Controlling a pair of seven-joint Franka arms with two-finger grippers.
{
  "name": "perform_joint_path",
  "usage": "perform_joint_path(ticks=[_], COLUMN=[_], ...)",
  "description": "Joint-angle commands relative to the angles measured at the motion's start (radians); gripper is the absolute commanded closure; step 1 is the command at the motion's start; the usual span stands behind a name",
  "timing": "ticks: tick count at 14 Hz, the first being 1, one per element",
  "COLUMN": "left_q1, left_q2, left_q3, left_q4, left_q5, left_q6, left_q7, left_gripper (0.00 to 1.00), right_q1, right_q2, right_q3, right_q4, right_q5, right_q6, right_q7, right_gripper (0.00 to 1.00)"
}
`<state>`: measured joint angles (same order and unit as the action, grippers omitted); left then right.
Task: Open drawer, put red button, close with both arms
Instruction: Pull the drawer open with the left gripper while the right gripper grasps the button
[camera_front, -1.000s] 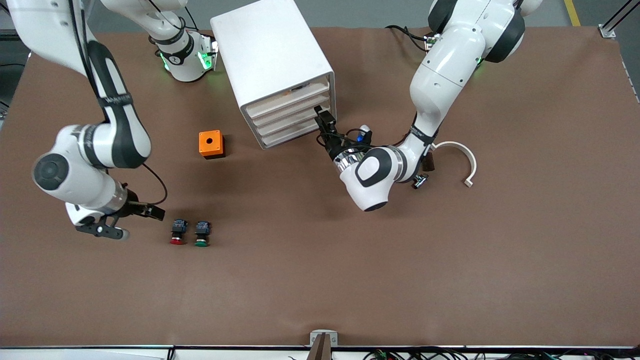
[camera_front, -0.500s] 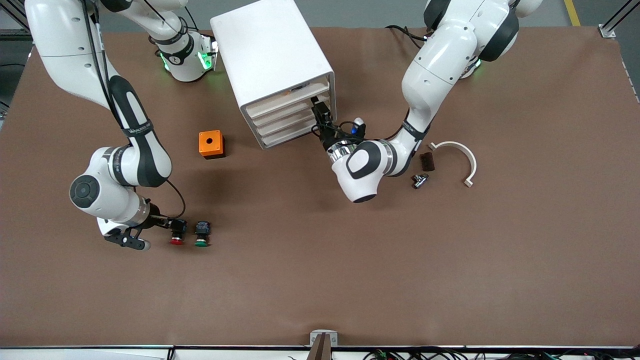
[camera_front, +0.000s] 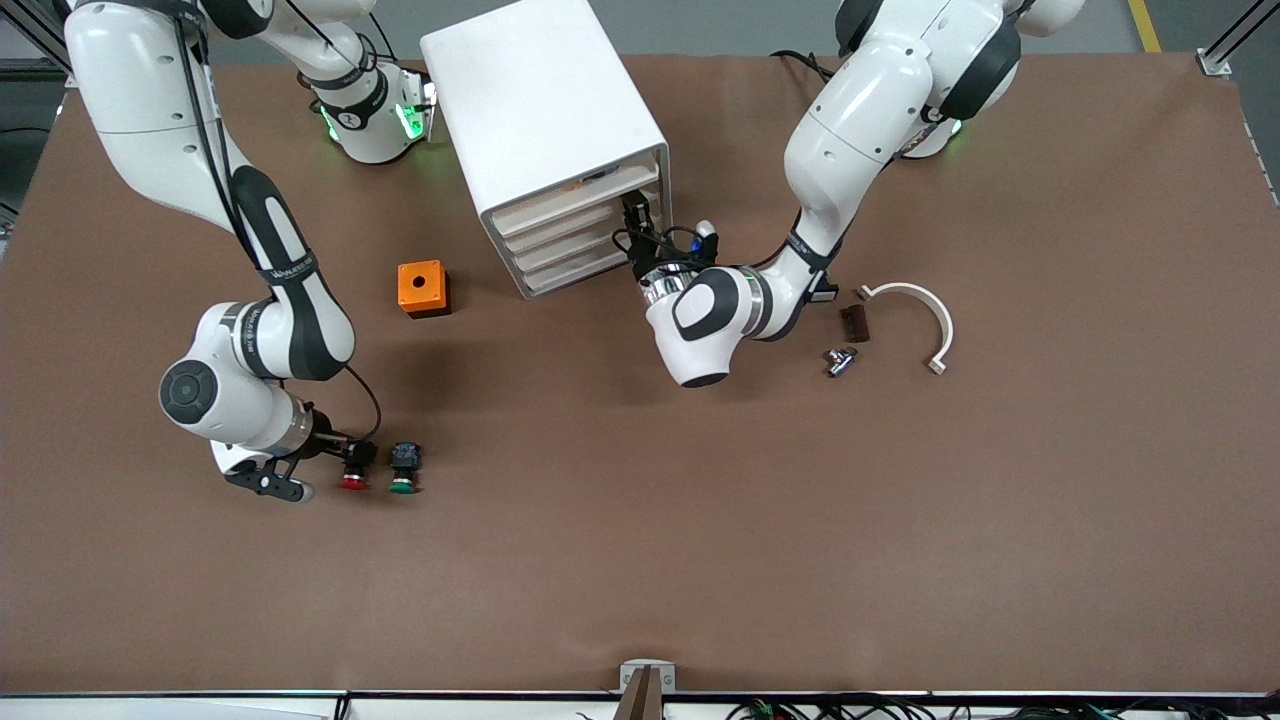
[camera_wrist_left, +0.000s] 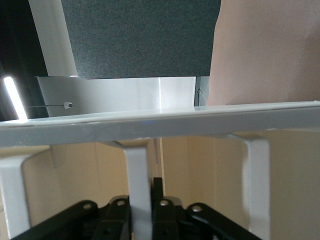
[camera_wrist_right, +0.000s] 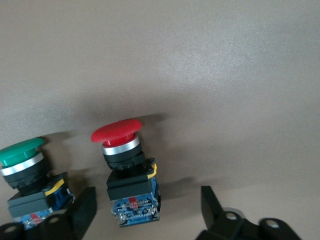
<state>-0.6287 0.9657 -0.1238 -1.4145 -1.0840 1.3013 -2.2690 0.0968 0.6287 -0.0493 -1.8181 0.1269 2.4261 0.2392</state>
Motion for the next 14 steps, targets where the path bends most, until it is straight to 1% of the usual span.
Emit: perform_joint_path(ticks=[1, 5, 6, 7, 9, 10, 12, 14], left_q1=[0.010, 0.044, 0.066, 0.084, 0.119, 0.136, 0.168, 0.191], left_q2=[0.010, 0.016, 0.015, 0.014, 0.014, 0.014, 0.013, 0.013], left_q3=[0.004, 0.013, 0.013, 0.013, 0.013, 0.013, 0.013, 0.013], left_q4=[0.012, 0.012, 0.014, 0.014, 0.014, 0.015, 0.015, 0.017], left_q5=[-0.013, -0.004, -0.004, -0.004, -0.008, -0.010, -0.010, -0.011], left_q6=[-0.025, -0.025, -0.025, -0.025, -0.025, -0.025, -0.025, -0.025], left_q7=[0.008, 0.017, 0.017, 0.017, 0.017, 0.016, 0.016, 0.016], left_gripper=[0.97, 0.97, 0.97, 0.97, 0.97, 0.97, 0.96, 0.95], right_q1=[0.008, 0.018, 0.020, 0.021, 0.020, 0.021, 0.046, 0.070], right_q2=[0.017, 0.019, 0.019, 0.017, 0.014, 0.011, -0.027, -0.095], right_q3=[-0.003, -0.003, -0.003, -0.003, -0.001, -0.001, -0.001, 0.002], right_q4=[0.019, 0.016, 0.014, 0.014, 0.014, 0.016, 0.019, 0.019], right_q5=[0.014, 0.014, 0.014, 0.014, 0.014, 0.014, 0.014, 0.014], right_q6=[0.004, 0.002, -0.001, -0.007, -0.012, -0.021, -0.077, -0.180], right_q7=[0.014, 0.015, 0.015, 0.015, 0.022, 0.043, 0.093, 0.181], right_gripper=[0.17, 0.42, 0.56, 0.68, 0.89, 0.97, 1.00, 1.00])
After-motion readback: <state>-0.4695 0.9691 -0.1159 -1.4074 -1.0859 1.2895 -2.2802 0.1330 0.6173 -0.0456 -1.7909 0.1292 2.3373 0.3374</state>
